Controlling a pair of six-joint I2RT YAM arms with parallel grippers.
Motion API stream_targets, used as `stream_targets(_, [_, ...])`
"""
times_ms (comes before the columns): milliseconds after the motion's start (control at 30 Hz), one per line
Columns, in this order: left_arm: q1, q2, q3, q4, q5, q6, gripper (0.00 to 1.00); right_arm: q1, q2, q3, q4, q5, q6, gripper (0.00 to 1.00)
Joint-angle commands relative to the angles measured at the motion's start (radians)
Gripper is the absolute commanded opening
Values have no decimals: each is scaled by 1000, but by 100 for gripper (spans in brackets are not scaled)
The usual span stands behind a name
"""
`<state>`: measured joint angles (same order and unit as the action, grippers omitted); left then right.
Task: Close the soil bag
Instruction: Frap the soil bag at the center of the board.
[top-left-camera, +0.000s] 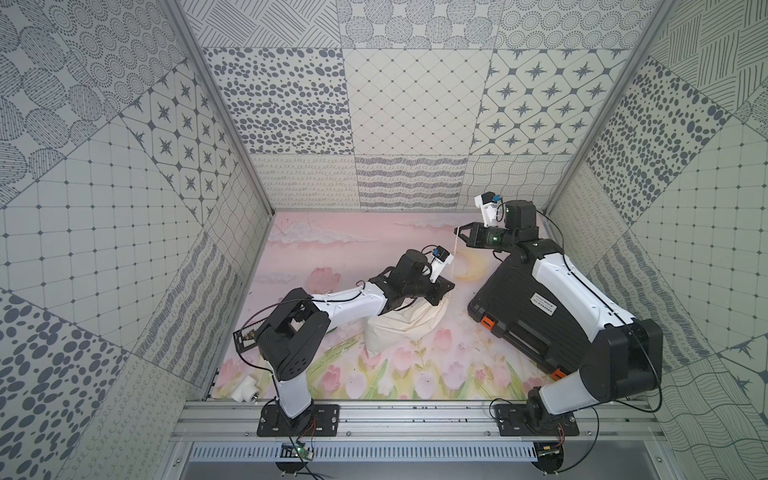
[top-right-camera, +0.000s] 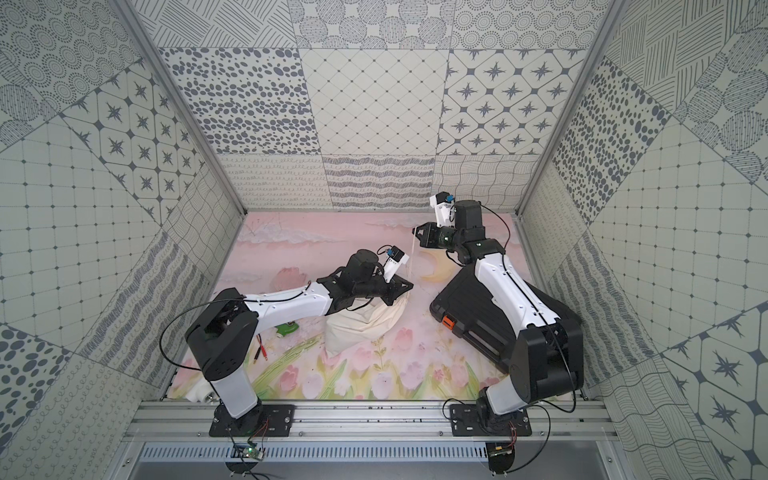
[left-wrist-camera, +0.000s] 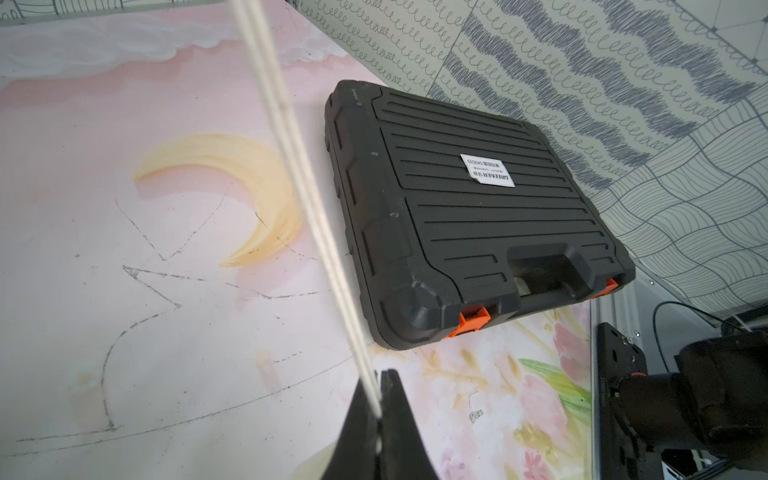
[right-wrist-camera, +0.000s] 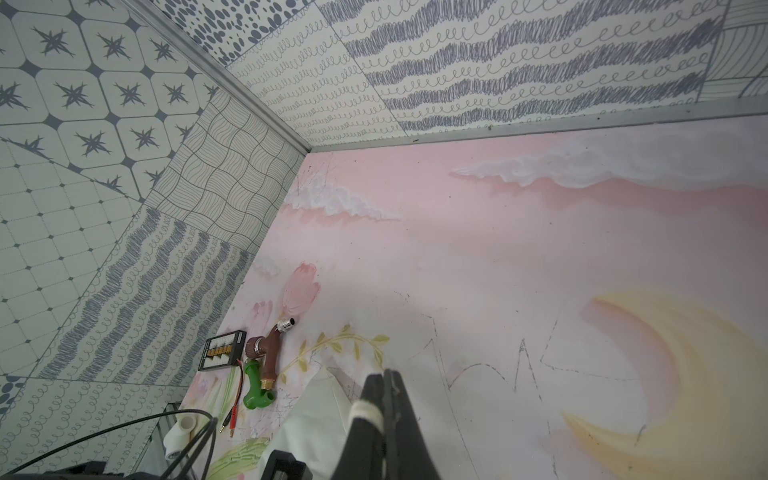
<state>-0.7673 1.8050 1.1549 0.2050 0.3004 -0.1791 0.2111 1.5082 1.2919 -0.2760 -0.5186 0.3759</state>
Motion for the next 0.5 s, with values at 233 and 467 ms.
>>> stream_targets(233, [-95,100,-43,-750,115,71,2,-140,40,193,414,154,38,0])
stream_targets(467, [-147,114,-63,-847,61,54,10,-141,100,244,447,185,40,0])
